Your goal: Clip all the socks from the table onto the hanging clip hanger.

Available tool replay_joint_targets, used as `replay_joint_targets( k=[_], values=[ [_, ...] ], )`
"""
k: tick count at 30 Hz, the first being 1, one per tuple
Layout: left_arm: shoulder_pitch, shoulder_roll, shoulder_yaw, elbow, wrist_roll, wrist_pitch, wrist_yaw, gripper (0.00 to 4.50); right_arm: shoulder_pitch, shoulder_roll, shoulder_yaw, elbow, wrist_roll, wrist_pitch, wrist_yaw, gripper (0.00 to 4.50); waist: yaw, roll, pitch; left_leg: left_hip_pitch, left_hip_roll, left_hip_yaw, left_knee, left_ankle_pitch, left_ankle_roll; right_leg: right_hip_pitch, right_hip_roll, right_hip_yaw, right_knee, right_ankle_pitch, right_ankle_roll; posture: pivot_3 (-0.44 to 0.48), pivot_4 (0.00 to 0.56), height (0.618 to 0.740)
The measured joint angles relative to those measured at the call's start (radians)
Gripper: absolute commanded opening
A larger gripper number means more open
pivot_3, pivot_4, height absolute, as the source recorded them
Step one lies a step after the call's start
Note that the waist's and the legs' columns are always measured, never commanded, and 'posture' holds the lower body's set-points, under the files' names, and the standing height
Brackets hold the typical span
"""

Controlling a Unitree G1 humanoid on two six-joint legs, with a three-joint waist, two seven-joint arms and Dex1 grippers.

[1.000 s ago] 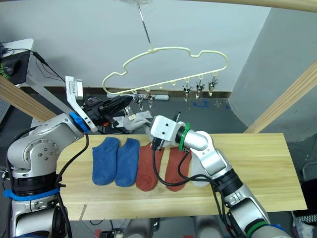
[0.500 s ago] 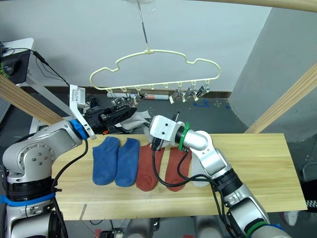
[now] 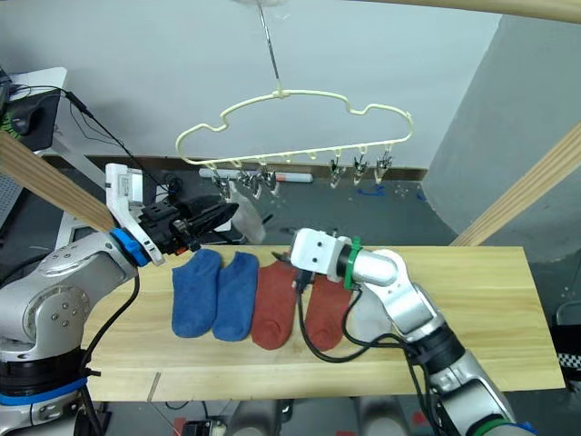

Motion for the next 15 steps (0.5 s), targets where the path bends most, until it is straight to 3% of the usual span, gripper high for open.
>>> replay_joint_targets(
  k=[8,15],
  values=[
    [0.195,-0.107,-0.111,-0.097,0.306,-0.401,0.026,2.41,0.081,-0.146,-0.153,-0.264,0.123,0.222,0.057,2.06,-0.002,0.0,0.0,0.0,0.0,0.0,0.0,0.0,0.0,0.0,0.0,0.001,0.0,0.0,0.0,0.012,0.349,0.72],
    [0.243,-0.249,-0.207,-0.069,0.533,-0.65,0.142,2.41,0.126,-0.23,-0.289,-0.453,0.269,0.444,0.065,2.06,-0.001,0.0,0.0,0.0,0.0,0.0,0.0,-0.002,0.005,0.001,0.0,0.001,0.0,0.001,-0.002,-0.001,0.35,0.72]
  ],
)
